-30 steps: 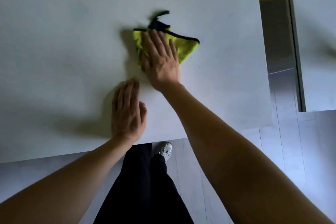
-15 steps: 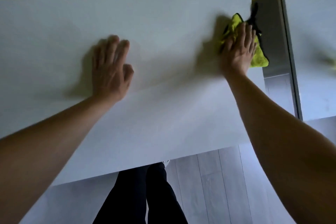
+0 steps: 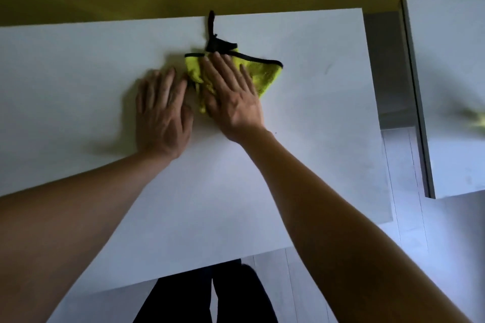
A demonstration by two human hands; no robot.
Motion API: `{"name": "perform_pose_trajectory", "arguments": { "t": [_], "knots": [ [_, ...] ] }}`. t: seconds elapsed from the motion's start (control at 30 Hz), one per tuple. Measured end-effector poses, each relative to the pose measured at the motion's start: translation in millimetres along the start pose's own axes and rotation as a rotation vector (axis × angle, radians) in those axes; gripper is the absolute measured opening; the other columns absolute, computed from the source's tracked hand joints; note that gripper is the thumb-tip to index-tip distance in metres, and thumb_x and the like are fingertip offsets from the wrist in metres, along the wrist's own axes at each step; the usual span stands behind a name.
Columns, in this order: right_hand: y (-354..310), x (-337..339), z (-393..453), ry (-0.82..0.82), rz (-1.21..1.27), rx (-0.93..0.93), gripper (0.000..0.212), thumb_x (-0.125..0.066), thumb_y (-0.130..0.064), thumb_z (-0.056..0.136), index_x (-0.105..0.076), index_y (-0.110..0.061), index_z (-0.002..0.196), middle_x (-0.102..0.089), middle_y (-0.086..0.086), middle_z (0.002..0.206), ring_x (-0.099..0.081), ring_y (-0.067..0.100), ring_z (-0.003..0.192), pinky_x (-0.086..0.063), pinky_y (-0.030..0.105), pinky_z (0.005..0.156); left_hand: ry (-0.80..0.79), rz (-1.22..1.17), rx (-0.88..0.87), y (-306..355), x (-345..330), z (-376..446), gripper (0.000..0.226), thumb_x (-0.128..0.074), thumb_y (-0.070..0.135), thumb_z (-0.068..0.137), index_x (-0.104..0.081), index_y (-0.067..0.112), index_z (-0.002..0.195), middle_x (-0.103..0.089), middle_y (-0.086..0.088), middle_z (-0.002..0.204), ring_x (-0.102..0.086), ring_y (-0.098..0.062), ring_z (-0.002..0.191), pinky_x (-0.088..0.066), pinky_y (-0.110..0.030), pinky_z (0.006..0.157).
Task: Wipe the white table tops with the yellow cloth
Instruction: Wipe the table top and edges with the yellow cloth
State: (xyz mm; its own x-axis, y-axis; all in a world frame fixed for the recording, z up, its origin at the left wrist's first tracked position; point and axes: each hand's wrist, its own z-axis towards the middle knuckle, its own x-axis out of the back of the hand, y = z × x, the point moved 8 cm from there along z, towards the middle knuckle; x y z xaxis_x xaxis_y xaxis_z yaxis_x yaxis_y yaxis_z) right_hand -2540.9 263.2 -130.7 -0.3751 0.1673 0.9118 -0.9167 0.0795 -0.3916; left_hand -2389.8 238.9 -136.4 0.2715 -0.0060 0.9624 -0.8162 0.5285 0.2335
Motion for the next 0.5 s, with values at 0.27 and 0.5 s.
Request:
{"name": "perform_pose_trajectory", "arguments": {
  "t": [0.27,0.5],
  "knots": [
    [218,87,-27,0.133,-0.078,-0.628,0.066,-0.025,-0.038,0.097,-0.021,-0.018,0.160,-0.018,0.006,0.167,-0.012,0.023,0.155,-0.011,0.045,0.125,-0.034,-0.010,0.053,-2,-1,1,0.063,-0.039,0.027,0.101,-0.034,0.019,0.163,-0.027,-0.010,0.172,-0.024,-0.038,0.158,-0.013,-0.051,0.130],
    [197,78,-7,0.197,-0.136,-0.689,0.065,-0.025,-0.044,0.100,-0.028,-0.013,0.158,-0.024,0.009,0.165,-0.018,0.026,0.153,-0.014,0.047,0.124,-0.043,0.018,0.054,-1,-3,2,0.064,-0.039,0.029,0.102,-0.031,0.019,0.165,-0.024,-0.010,0.173,-0.021,-0.037,0.159,-0.012,-0.052,0.130]
  ]
}}
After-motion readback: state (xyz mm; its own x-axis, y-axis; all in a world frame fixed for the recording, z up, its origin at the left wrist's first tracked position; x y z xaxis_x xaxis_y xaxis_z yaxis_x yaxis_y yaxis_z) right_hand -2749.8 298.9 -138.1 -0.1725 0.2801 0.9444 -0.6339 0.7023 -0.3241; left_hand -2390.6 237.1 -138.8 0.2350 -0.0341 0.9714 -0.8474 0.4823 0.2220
